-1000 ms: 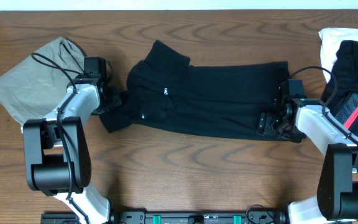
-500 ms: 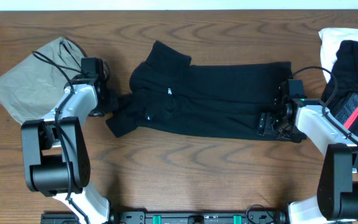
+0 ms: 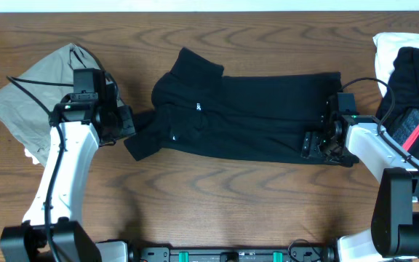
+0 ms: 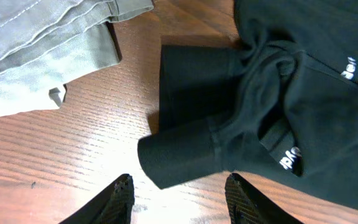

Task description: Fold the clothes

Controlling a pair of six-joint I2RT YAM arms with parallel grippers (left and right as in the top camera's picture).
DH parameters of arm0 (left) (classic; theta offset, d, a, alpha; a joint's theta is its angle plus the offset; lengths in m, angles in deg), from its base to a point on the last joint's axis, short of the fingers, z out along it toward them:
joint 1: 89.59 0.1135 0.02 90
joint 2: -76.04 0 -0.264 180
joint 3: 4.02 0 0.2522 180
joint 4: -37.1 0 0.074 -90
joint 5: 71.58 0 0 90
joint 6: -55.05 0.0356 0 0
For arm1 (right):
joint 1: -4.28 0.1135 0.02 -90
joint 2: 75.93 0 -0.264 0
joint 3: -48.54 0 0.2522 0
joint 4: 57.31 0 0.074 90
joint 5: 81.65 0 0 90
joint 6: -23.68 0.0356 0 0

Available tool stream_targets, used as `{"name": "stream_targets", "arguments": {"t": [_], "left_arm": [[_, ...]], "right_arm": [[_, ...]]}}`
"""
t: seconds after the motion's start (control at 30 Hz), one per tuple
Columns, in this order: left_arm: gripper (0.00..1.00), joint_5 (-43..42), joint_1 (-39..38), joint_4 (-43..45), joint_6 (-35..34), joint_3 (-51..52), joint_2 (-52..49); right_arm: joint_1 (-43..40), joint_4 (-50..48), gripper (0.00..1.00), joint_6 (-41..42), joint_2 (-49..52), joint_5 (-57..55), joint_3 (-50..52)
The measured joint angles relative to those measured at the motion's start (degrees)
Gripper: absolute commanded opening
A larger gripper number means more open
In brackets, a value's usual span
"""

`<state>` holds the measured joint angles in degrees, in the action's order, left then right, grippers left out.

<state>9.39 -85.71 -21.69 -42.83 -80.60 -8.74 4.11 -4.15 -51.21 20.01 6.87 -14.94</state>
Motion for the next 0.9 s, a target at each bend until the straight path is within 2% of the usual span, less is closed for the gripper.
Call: {"name": "stream_targets", "arguments": {"t": [0.2,0.53,0.63,0.8,0.9], "left_arm": [[0.53,1.8,0.0,2.0,0.0,3.7,-5.3],[0.52,1.3,0.0,3.3,0.0,4.2,-13.1],[0.41,-0.2,0.0,5.1,-0.2,4.2,-14.7],[0.13,-2.6,0.0,7.8,-0.3,4.3,-15.9],[0.06,-3.0,0.0,8.2,0.0,4.3,-15.9]], "right_arm": [[0.0,0.1,0.86,0.0,0.0,0.0,0.0],[0.0,0.1,0.86,0.0,0.0,0.0,0.0],[0.0,0.1,0.86,0.0,0.0,0.0,0.0],[0.0,0.1,0.86,0.0,0.0,0.0,0.0],[0.0,0.1,0.86,0.0,0.0,0.0,0.0]]}}
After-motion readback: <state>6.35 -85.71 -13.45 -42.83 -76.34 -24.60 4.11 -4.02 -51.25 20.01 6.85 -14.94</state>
